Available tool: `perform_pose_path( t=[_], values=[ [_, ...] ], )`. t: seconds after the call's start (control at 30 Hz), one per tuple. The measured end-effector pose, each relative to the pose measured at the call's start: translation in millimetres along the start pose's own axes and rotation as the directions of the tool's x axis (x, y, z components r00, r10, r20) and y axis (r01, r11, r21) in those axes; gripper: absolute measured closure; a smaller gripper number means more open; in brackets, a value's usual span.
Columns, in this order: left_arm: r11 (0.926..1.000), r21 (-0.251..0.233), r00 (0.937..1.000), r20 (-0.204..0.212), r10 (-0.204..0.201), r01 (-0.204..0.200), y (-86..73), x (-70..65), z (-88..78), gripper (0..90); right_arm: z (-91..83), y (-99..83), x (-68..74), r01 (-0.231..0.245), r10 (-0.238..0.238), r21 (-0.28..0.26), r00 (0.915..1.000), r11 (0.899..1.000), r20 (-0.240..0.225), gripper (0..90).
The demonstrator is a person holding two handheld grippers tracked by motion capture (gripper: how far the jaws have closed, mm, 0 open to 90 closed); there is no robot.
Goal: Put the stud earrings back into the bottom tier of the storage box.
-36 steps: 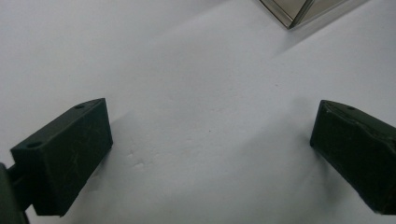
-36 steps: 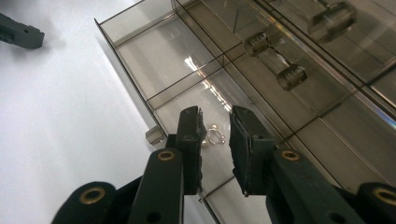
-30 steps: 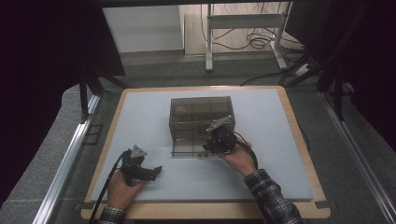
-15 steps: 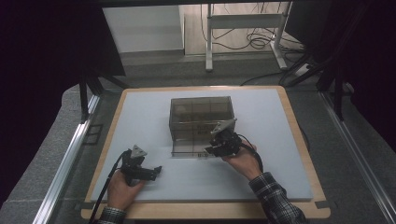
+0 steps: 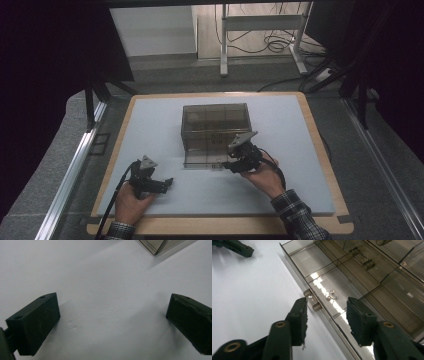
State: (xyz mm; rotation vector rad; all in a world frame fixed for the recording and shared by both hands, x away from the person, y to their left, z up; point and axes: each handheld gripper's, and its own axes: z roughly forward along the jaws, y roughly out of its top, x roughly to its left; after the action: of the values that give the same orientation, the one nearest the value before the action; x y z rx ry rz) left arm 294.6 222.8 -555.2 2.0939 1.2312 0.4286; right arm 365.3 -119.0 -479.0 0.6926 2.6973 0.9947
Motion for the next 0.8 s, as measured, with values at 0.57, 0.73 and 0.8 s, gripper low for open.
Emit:
perform_pose_path(
  t=[0.57, 0.73, 0.8],
  values=[
    [0.9999, -0.005, 1.0000, 0.001, -0.009, 0.009, -0.1, -0.6, 0.3, 0.0, -19.8, -13.2, 8.0, 0.013, -0.012, -0.023, 0.9983, 1.000, 0.057, 26.5],
    [1.0000, -0.002, 1.0000, 0.000, -0.009, 0.009, 0.0, -0.6, 0.2, 0.0, -25.6, -19.1, 9.0, 0.002, -0.001, -0.022, 0.9980, 1.000, 0.063, 22.5],
    [1.0000, -0.003, 1.0000, 0.000, -0.009, 0.009, 0.0, -0.6, 0.2, 0.0, -28.6, -23.8, 9.7, -0.001, 0.003, -0.019, 0.9975, 1.000, 0.071, 21.4]
  ],
)
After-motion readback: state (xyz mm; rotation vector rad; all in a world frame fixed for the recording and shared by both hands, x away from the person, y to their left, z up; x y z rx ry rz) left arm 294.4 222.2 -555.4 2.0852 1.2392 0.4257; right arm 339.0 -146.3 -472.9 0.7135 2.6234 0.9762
